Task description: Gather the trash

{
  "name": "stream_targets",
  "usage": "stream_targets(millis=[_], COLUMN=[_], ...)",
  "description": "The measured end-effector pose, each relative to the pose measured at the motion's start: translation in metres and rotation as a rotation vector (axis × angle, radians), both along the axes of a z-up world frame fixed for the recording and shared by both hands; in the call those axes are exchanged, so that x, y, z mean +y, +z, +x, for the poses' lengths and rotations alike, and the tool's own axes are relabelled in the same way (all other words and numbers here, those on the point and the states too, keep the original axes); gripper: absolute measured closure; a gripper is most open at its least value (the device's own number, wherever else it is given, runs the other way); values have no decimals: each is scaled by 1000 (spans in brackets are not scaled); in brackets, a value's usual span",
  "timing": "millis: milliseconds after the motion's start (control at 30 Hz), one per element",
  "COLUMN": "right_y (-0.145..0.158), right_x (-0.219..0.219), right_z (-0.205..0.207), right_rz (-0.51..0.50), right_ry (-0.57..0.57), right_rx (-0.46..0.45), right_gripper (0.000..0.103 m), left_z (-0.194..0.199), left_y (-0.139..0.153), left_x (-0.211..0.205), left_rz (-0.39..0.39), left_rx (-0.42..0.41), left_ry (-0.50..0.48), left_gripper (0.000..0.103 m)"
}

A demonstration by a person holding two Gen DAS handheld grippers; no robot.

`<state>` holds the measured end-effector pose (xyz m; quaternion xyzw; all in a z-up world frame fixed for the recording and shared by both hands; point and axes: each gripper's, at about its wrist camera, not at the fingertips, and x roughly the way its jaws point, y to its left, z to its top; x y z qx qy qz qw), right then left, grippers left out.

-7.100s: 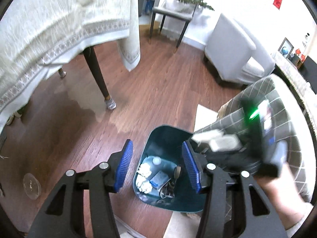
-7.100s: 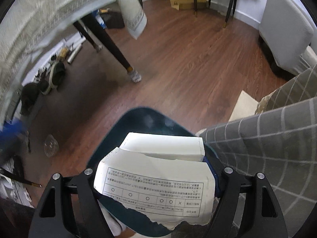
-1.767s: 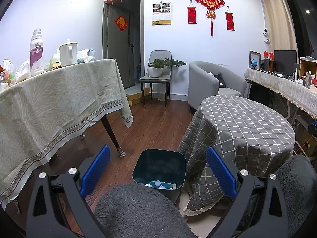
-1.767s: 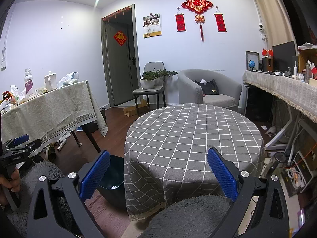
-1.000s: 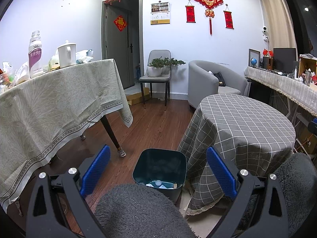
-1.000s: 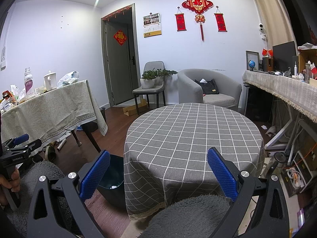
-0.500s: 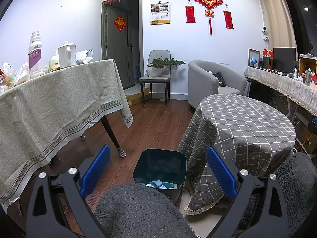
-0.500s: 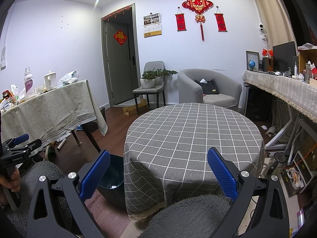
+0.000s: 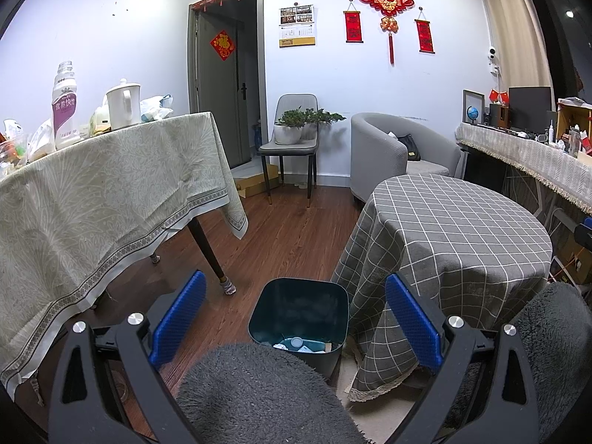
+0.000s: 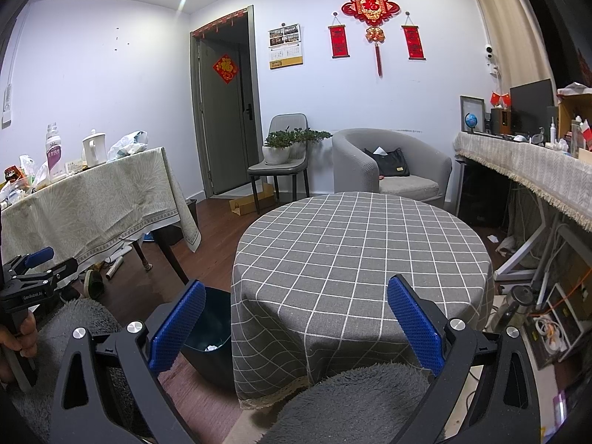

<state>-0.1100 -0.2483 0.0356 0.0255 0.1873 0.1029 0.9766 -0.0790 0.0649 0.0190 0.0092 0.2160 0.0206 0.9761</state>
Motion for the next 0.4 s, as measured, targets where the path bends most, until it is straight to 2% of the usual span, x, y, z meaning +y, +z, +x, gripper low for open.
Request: stream_targets(millis=[400], right_y=[0], right_x=[-1], right_z=[0], right_rz=[-2], right_ry=[1], right_rx=[0], right_gripper=[3], left_z=[0], left_y=[-1], left_x=[2], left_rz=[-5], left_rx=[8], left_ry=[6], left_gripper=[4])
